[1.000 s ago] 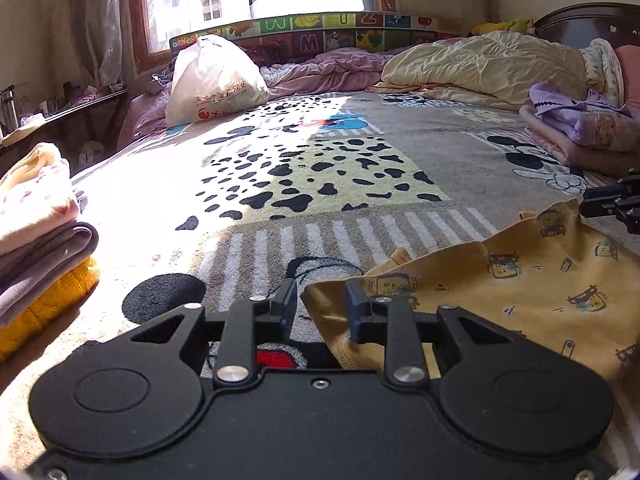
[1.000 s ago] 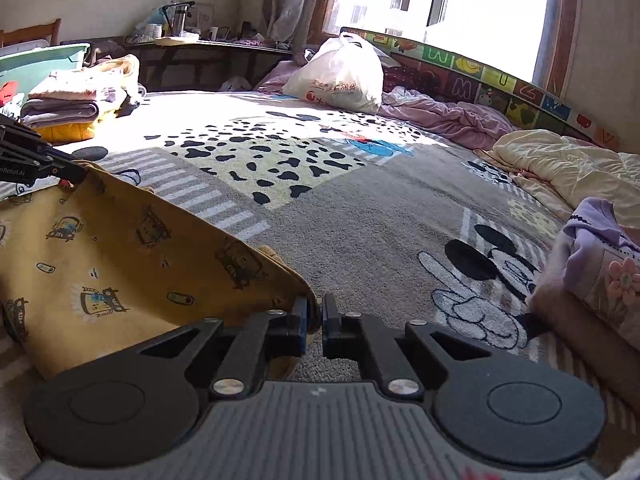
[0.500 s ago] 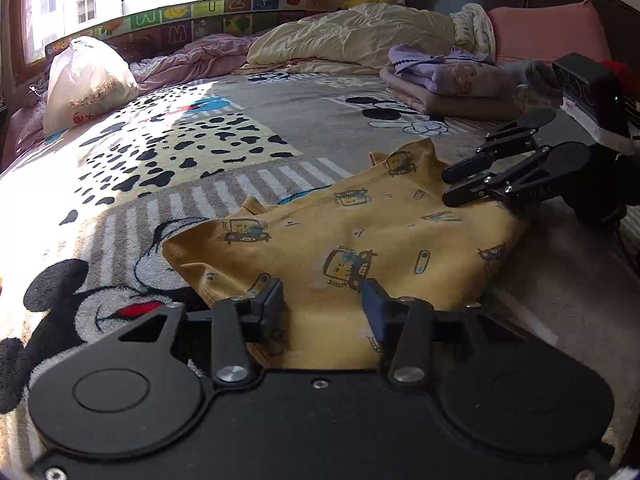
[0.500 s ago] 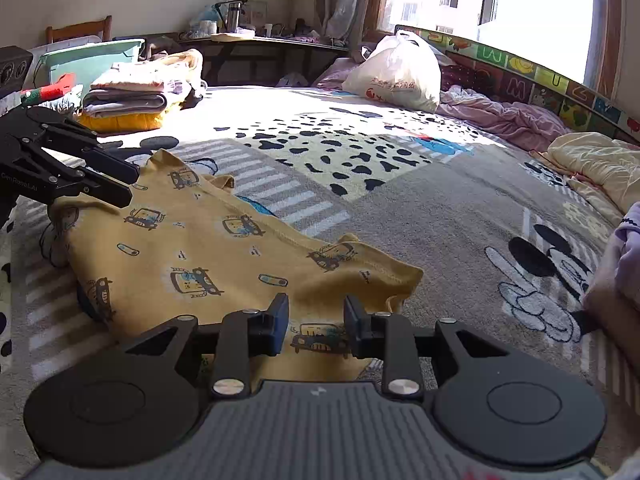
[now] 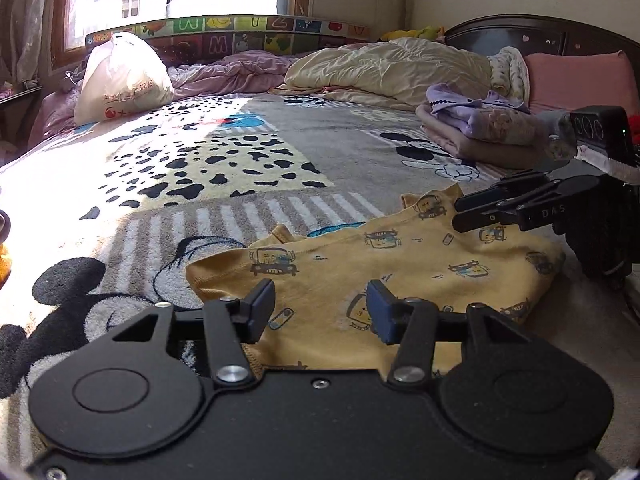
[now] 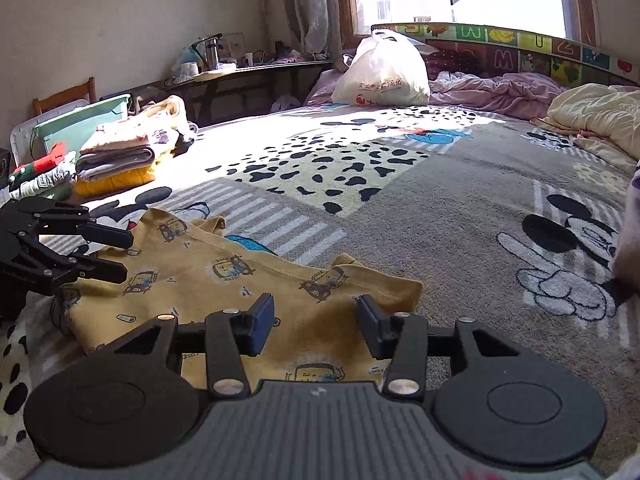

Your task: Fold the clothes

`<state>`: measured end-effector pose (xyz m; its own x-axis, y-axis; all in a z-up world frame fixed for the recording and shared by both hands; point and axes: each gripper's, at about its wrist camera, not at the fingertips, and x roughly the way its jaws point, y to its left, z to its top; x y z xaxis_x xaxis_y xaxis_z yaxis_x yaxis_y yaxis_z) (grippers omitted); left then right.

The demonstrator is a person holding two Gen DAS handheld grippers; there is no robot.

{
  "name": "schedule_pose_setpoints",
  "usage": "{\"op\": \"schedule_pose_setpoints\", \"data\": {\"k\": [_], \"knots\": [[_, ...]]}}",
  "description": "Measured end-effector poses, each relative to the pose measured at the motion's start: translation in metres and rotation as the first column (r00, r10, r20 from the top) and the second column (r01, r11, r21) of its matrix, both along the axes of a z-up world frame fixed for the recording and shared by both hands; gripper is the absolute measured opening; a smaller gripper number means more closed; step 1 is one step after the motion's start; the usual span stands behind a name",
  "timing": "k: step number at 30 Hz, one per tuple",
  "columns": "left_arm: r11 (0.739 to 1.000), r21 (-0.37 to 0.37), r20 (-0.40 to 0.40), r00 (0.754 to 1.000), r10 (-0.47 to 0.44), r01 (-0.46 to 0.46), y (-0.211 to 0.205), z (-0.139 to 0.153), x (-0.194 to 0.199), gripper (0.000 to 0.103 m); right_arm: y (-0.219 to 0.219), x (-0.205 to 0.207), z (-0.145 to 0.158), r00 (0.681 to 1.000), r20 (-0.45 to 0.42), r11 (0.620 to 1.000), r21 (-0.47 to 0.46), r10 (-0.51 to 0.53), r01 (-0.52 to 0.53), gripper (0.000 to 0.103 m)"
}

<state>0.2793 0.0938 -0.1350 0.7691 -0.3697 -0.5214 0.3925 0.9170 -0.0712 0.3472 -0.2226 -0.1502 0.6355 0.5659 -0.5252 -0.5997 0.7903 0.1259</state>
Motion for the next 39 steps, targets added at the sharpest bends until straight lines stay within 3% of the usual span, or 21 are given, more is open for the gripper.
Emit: {"op": "schedule_pose_setpoints", "data": {"k": [3,6,9,11,15,17,21,24,27,29,30,32,33,36,37,38,39], "knots": [[0.997,0.0,-0.068,0.994,0.08,-0.08,0.003,-0.006,0.018,0.05,-0.004,0.014,-0.008,0.997,-0.071,1.0,0.005,-0.027,0.028,0.048],[0.991,-0.045,-0.047,0.991,0.124,-0.126,0.009,-0.002,0.024,0.048,-0.014,0.018,-0.008,0.991,-0.099,0.995,0.047,-0.086,0.091,0.042],[0.988,-0.073,-0.042,0.99,0.131,-0.134,0.012,-0.002,0.028,0.048,-0.016,0.009,-0.001,0.995,-0.021,0.994,0.047,-0.095,0.095,0.042],[0.991,-0.048,-0.056,0.991,0.122,-0.125,0.007,-0.005,0.031,0.048,-0.013,0.004,0.005,0.997,0.03,0.995,0.071,-0.069,0.066,0.042],[0.988,0.019,-0.041,0.987,0.157,-0.156,-0.001,-0.006,0.035,0.049,0.008,0.008,-0.011,0.999,-0.024,0.997,-0.073,-0.027,0.025,0.041],[0.983,0.01,-0.014,0.983,0.184,-0.184,0.003,-0.004,0.032,0.047,0.003,0.009,-0.01,0.998,-0.034,0.997,-0.055,-0.053,0.051,0.04],[0.972,-0.061,0.036,0.972,0.23,-0.228,0.022,0.011,0.016,0.047,-0.004,0.005,-0.011,0.996,-0.03,0.995,-0.062,-0.085,0.083,0.04],[0.953,-0.176,0.045,0.965,0.259,-0.248,0.042,0.025,-0.005,0.047,-0.004,-0.004,-0.006,0.993,-0.002,0.988,-0.096,-0.122,0.121,0.041],[0.956,-0.242,0.053,0.981,0.186,-0.168,0.045,0.033,-0.028,0.047,-0.008,-0.031,0.007,0.994,0.064,0.995,-0.035,-0.09,0.092,0.041],[0.973,-0.224,0.033,0.997,0.071,-0.062,0.032,0.029,-0.042,0.047,-0.005,-0.051,0.015,0.994,0.103,0.999,-0.023,-0.033,0.035,0.041],[0.984,-0.175,0.01,1.0,0.025,-0.023,0.023,0.022,-0.046,0.047,0.001,-0.056,0.013,0.995,0.093,0.998,-0.063,-0.021,0.027,0.041],[1.0,0.015,-0.049,0.999,-0.007,0.008,-0.001,0.001,-0.05,0.05,0.007,-0.063,0.004,0.997,0.064,0.993,-0.108,-0.032,0.039,0.041],[0.998,0.068,-0.039,0.999,0.016,-0.014,-0.006,-0.005,-0.052,0.051,0.008,-0.066,-0.002,0.998,0.047,0.992,-0.116,-0.052,0.058,0.042],[0.999,0.012,0.012,0.999,0.036,-0.036,-0.01,0.002,-0.063,0.045,0.001,-0.078,0.002,0.992,0.027,0.99,-0.066,-0.119,0.121,0.041],[1.0,-0.024,0.031,0.999,0.012,-0.012,-0.009,0.007,-0.068,0.046,0.001,-0.089,0.007,0.99,0.079,0.992,-0.047,-0.117,0.121,0.041],[1.0,-0.021,0.005,1.0,0.013,-0.013,-0.011,0.007,-0.069,0.051,0.002,-0.094,0.005,0.99,0.073,0.991,-0.058,-0.117,0.121,0.04],[0.999,0.028,-0.053,0.997,0.047,-0.046,-0.014,-0.002,-0.064,0.051,0.003,-0.098,0.003,0.991,0.066,0.99,-0.068,-0.117,0.122,0.04]]}}
